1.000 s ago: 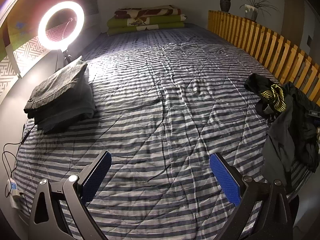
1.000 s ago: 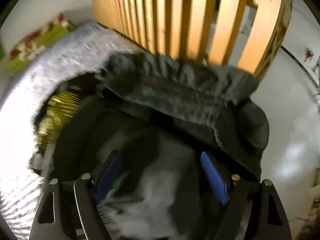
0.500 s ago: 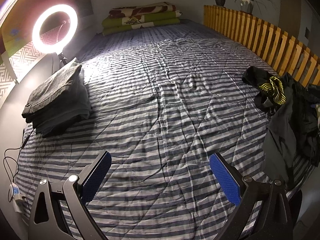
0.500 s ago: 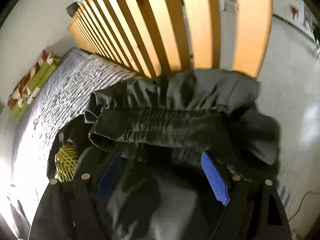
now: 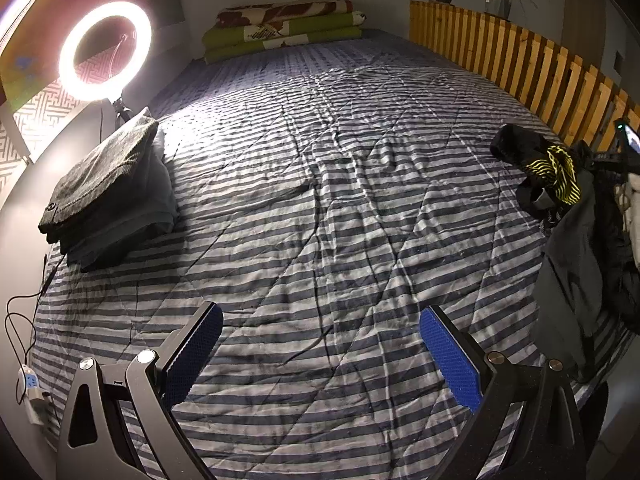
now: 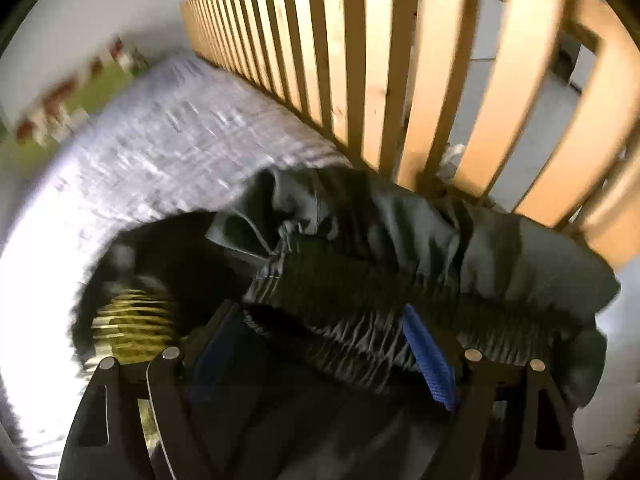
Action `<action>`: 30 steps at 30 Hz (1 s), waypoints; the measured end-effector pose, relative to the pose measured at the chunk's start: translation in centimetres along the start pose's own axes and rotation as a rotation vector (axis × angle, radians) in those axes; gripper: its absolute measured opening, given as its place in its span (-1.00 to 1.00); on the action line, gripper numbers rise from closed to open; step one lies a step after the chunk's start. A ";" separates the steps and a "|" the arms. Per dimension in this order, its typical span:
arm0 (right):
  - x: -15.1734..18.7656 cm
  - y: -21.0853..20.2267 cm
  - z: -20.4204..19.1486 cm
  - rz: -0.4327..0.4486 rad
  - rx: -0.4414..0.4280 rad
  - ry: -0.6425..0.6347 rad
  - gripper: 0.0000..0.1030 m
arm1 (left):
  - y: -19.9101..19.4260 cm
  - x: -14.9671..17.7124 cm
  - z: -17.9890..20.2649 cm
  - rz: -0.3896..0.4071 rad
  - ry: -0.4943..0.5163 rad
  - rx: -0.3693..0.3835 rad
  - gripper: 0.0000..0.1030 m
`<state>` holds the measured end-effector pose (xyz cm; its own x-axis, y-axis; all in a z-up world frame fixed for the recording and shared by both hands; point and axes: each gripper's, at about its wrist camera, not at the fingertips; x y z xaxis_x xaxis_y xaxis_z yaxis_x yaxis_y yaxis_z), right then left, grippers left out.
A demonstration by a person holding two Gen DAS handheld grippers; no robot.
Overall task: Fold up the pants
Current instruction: 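Reach the right gripper into the black clothing pile and grasp the black pants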
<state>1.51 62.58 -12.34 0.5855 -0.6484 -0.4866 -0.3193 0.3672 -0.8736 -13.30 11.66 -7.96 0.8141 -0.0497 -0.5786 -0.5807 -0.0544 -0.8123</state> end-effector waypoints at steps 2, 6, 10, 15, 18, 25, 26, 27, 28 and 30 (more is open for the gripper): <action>-0.1 1.5 -0.3 -0.024 0.036 -0.012 0.30 | 0.1 0.1 -0.4 -0.002 -0.007 -0.007 0.95; 0.2 0.5 0.3 -0.032 -0.075 0.009 -0.89 | 0.4 0.4 -1.6 -0.007 -0.028 -0.027 0.95; 0.6 -3.4 -0.1 0.047 -0.111 -0.032 -0.94 | 0.2 0.6 -2.8 -0.003 -0.059 -0.016 0.95; 0.4 -12.6 -1.8 0.194 -0.211 -0.147 -1.00 | -0.9 1.0 -4.0 0.027 -0.078 -0.009 0.95; 0.8 -18.9 -5.4 0.289 -0.245 -0.273 -1.00 | -1.8 1.3 -5.2 0.044 -0.107 -0.003 0.95; 1.0 -21.2 -9.1 0.265 -0.174 -0.346 -0.48 | -3.8 3.1 -8.4 0.065 -0.154 -0.027 0.95; 0.8 -19.8 -8.4 0.223 -0.183 -0.316 -0.29 | -3.7 3.2 -8.7 0.058 -0.159 -0.034 0.95; 0.8 -17.9 -7.7 0.193 -0.164 -0.288 -0.12 | -3.5 3.4 -9.1 0.046 -0.161 -0.045 0.95; 1.0 -16.7 -6.9 0.180 -0.135 -0.285 -0.12 | -3.4 3.6 -9.4 0.040 -0.162 -0.053 0.95; 1.0 -13.3 -6.2 0.131 -0.072 -0.266 -0.12 | -3.1 3.7 -9.7 0.034 -0.168 -0.068 0.95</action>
Point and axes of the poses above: each gripper's, at about its wrist camera, not at the fingertips, and y roughly the way its jaws point, z to its right, x to its underside, and after that the axes turned 2 degrees about -y, right-handed
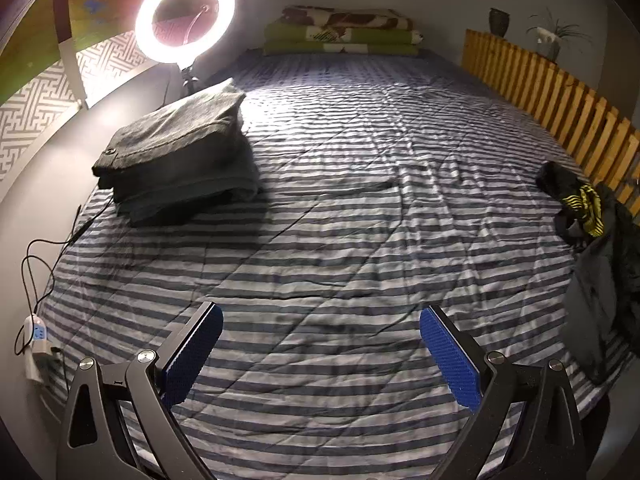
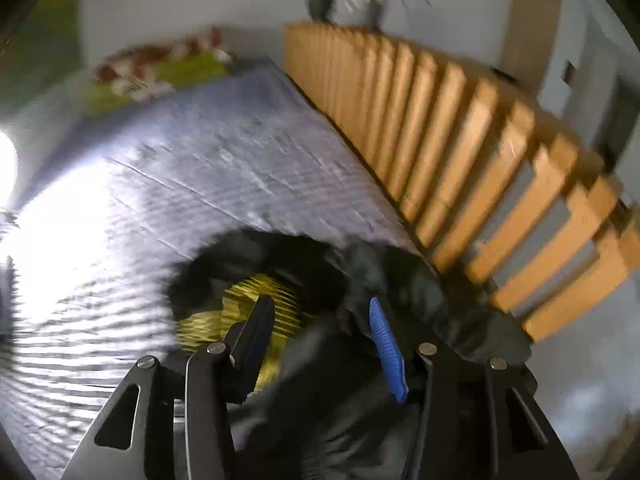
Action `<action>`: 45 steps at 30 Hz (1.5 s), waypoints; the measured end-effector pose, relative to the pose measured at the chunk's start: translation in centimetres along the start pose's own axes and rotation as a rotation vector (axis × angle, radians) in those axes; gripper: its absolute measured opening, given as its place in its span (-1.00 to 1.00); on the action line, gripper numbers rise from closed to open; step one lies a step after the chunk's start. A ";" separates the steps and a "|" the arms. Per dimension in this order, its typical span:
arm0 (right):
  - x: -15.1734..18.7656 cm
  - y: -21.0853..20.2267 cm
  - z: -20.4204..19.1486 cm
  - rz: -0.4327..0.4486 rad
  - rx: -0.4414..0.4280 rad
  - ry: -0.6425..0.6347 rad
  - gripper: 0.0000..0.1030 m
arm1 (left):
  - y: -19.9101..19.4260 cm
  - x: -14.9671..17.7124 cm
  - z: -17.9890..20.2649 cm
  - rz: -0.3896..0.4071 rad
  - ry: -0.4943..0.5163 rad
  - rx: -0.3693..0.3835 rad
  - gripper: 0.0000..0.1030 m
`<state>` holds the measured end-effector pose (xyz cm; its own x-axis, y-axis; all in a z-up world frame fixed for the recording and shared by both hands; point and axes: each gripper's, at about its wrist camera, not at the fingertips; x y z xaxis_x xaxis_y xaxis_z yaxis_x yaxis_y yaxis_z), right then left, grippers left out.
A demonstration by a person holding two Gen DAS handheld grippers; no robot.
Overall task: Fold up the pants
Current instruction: 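Reach the right gripper into the black clothing pile and grasp the black pants, then carry the black pants with the right gripper toward the folded grey stack and lay them down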
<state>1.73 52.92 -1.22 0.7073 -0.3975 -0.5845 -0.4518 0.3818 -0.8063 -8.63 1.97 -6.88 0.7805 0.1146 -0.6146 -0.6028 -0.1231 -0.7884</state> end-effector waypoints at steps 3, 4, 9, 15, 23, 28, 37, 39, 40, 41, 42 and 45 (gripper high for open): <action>0.5 4.2 1.9 -0.082 -0.004 0.069 -0.12 | 0.5 -0.1 0.0 -0.006 -0.010 -0.015 0.95; 0.7 5.2 2.5 -0.098 0.008 0.081 -0.11 | 0.7 -0.2 0.2 -0.010 -0.009 -0.020 0.95; 0.7 10.9 3.7 -0.167 0.056 0.100 -0.05 | 2.5 -0.8 1.7 -0.037 0.011 -0.035 0.95; 1.0 14.3 4.3 -0.213 0.100 0.097 -0.74 | 3.4 -1.5 2.7 -0.044 0.024 -0.032 0.95; -0.5 4.3 4.6 -0.029 -0.022 0.062 -0.83 | 3.4 -1.7 2.7 -0.034 0.018 -0.007 0.95; -2.2 -6.1 1.2 0.127 -0.176 -0.017 -0.83 | 1.8 -1.6 2.0 0.001 0.005 0.020 0.95; -3.0 -17.4 -14.9 0.254 -0.505 -0.260 -0.83 | -2.7 -1.4 -3.2 0.095 -0.087 0.012 0.95; -2.7 -18.7 -20.1 0.254 -0.588 -0.322 -0.83 | -3.8 -1.2 -5.2 0.116 -0.121 0.001 0.95; -2.4 -19.2 -22.9 0.248 -0.632 -0.351 -0.83 | -4.3 -1.1 -6.1 0.125 -0.136 -0.005 0.95; -2.2 -19.5 -25.4 0.239 -0.672 -0.380 -0.83 | -4.7 -0.9 -7.1 0.131 -0.150 -0.011 0.95; -1.9 -19.9 -28.1 0.230 -0.712 -0.410 -0.83 | -5.2 -0.7 -8.2 0.138 -0.165 -0.018 0.95; 0.0 -21.3 -36.6 0.197 -0.812 -0.508 -0.83 | -6.2 0.2 -11.6 0.149 -0.208 -0.049 0.95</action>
Point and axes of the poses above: each gripper's, at about its wrist camera, not at the fingertips, and y roughly the way its jaws point, z to its right, x to its underside, and after that the axes turned 2 degrees about -y, right-handed
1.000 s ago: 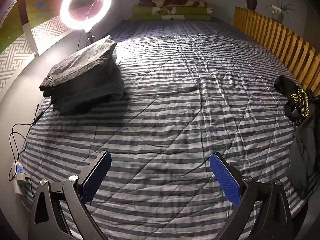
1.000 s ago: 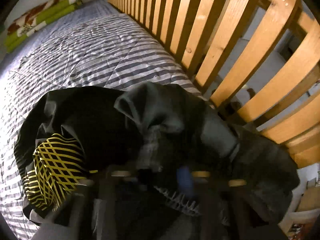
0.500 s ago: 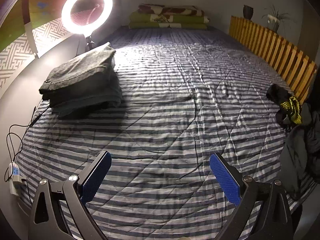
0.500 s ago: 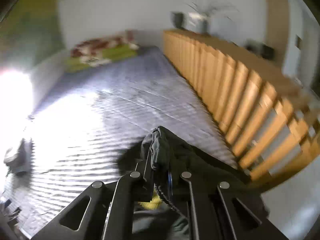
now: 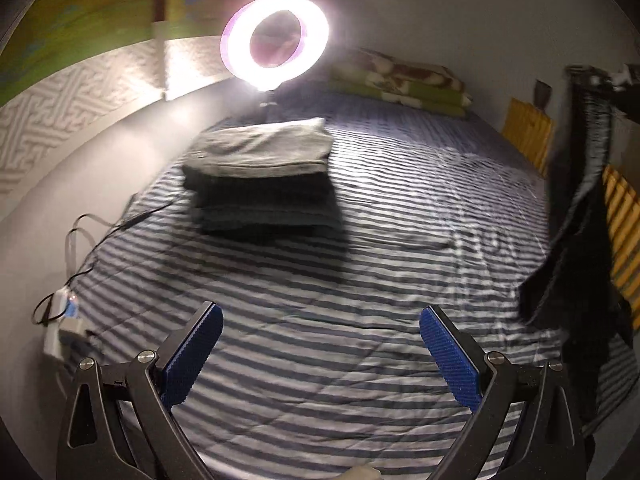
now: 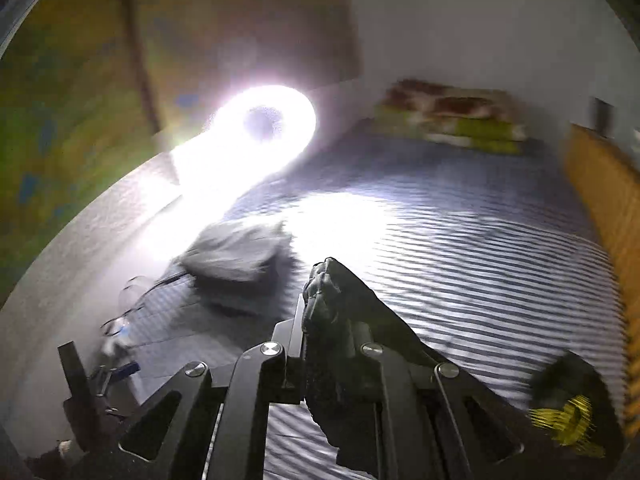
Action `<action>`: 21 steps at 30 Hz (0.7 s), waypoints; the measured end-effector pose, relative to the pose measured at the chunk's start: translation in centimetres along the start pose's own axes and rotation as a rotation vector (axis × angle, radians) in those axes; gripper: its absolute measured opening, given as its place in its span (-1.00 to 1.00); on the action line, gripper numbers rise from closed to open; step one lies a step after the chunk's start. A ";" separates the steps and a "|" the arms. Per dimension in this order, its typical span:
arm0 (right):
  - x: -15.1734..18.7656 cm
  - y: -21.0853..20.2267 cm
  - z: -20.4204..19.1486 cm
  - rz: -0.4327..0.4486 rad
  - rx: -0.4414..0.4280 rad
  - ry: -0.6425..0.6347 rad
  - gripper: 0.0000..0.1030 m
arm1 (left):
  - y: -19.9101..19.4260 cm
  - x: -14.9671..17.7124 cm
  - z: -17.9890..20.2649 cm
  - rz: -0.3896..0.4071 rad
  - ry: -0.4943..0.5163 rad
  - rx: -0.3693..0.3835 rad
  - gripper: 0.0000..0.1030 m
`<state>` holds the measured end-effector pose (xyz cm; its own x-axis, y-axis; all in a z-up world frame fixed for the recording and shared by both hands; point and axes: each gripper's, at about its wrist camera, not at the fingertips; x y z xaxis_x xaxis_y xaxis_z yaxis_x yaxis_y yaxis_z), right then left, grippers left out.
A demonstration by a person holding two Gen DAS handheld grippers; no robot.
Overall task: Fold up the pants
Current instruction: 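Carry the black pants with the right gripper toward the folded grey stack and lay them down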
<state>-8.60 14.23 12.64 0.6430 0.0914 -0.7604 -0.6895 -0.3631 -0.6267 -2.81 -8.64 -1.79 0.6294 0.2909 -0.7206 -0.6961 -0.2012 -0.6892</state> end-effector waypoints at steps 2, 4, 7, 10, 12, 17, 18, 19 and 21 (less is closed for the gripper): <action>-0.7 2.9 -3.4 -0.031 -0.065 -0.016 -0.83 | -0.4 0.0 -2.2 0.000 -0.032 -0.020 0.95; -1.1 5.6 -7.1 -0.063 -0.123 -0.038 -0.82 | -0.6 0.1 -4.1 0.001 -0.058 -0.026 0.95; -1.4 10.3 -11.1 -0.188 -0.197 -0.087 -0.68 | -0.5 0.5 -5.8 -0.007 -0.077 -0.017 0.95; -0.6 13.2 -12.7 -0.264 -0.162 -0.094 -0.60 | 0.9 1.2 -6.1 -0.049 -0.066 0.015 0.95; 0.0 12.9 -11.6 -0.259 -0.152 -0.078 -0.50 | 2.5 1.8 -5.5 -0.087 -0.059 0.039 0.95; 1.9 8.6 -5.5 -0.210 -0.063 0.020 -0.28 | 7.8 3.2 -2.6 -0.207 -0.036 0.152 0.95; 3.3 6.9 -3.5 -0.197 -0.012 0.044 -0.23 | 9.2 3.6 -1.9 -0.238 -0.028 0.174 0.95; 4.2 5.8 -2.2 -0.191 0.022 0.064 -0.12 | 10.2 3.9 -1.5 -0.257 -0.025 0.180 0.95; 8.4 2.8 2.3 -0.190 0.136 0.131 -0.06 | 12.2 4.6 -0.4 -0.301 -0.029 0.211 0.95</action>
Point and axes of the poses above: each gripper's, at about its wrist camera, not at the fingertips, and y roughly the way its jaws point, z to its right, x to its underside, and after that the axes turned 2 degrees about -y, right-handed
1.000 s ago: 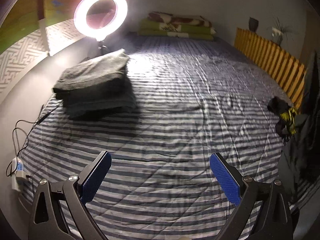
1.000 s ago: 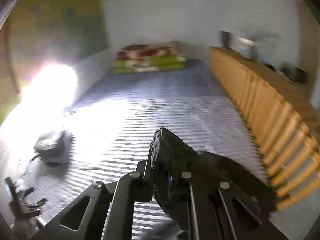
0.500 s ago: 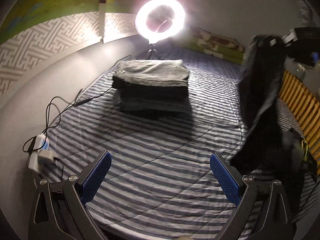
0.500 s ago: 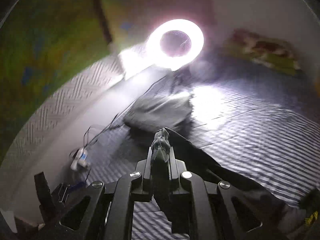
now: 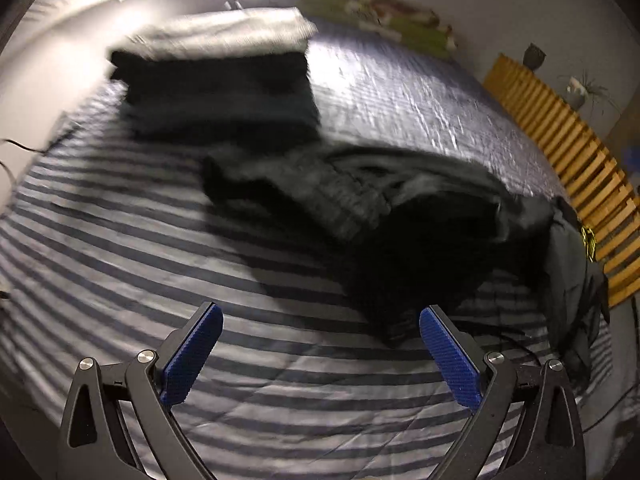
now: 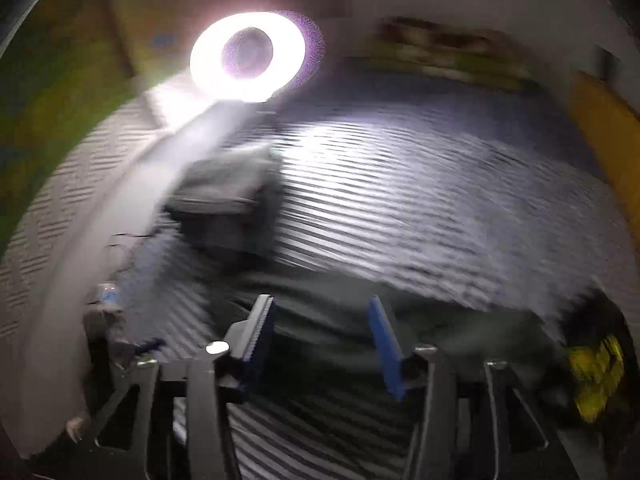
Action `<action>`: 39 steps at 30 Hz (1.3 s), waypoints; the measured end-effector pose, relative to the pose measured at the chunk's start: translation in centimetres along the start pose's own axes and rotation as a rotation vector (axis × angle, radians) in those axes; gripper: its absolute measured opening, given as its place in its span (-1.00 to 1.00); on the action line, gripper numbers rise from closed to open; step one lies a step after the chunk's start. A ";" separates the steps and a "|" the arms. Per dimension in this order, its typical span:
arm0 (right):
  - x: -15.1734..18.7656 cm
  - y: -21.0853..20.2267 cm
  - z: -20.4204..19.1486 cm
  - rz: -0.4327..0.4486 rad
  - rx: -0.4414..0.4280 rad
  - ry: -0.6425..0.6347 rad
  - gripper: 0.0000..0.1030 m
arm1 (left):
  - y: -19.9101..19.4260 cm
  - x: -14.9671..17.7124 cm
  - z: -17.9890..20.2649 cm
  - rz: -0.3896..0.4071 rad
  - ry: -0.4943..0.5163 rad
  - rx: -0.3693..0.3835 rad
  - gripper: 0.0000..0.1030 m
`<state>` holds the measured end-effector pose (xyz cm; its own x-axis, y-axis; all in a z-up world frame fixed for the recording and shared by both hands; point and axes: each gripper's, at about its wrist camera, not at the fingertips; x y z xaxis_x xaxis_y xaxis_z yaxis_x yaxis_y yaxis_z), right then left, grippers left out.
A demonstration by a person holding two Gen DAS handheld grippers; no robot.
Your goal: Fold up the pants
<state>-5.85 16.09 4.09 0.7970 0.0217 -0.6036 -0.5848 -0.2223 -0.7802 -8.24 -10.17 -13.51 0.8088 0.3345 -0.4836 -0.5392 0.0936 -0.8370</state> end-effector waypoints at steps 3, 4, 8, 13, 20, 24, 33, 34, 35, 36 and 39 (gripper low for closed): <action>6.7 -1.2 6.8 -0.038 0.142 0.118 -0.05 | 2.9 0.2 1.5 -0.057 0.007 0.048 0.95; 8.6 -1.4 8.5 -0.056 0.175 0.151 -0.05 | 3.9 0.3 2.2 -0.072 0.014 0.048 0.95; 16.5 -0.8 14.2 -0.158 0.262 0.288 -0.05 | 6.7 0.5 3.9 -0.113 0.013 0.050 0.54; 20.7 0.9 15.3 -0.187 0.200 0.374 -0.05 | 6.6 0.2 4.1 -0.093 -0.037 0.022 -0.73; 19.7 5.5 13.1 -0.222 0.257 0.236 -0.15 | -1.0 -1.9 -0.2 0.070 -0.127 0.031 -1.00; 19.6 5.7 13.3 -0.226 0.276 0.245 -0.89 | -5.4 -3.3 -3.5 0.159 -0.136 -0.020 -1.00; 18.3 -3.6 18.3 -0.034 0.529 0.347 -0.94 | 0.4 -0.8 -0.5 -0.016 -0.013 0.113 0.38; 18.2 -4.5 19.0 -0.023 0.551 0.353 -0.94 | 1.3 -0.3 0.4 -0.028 0.010 0.114 0.38; 17.7 -5.2 19.6 -0.016 0.576 0.356 -0.94 | 2.3 0.1 1.3 -0.048 0.037 0.111 0.41; 17.5 -5.9 20.1 -0.009 0.605 0.358 -0.94 | 3.5 0.4 2.3 -0.070 0.069 0.096 0.49; 16.8 -7.2 21.0 0.010 0.667 0.366 -0.94 | 6.3 0.9 4.3 -0.098 0.117 0.039 0.54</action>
<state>8.58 38.58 -3.87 0.7225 -0.3283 -0.6085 -0.4666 0.4181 -0.7794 -11.89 -5.25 -18.11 0.8787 0.2108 -0.4283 -0.4629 0.1572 -0.8723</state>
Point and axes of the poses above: each gripper's, at about its wrist camera, not at the fingertips, and y roughly the way its jaws point, z to its right, x to its underside, and after that the axes turned 2 degrees about -y, right-handed
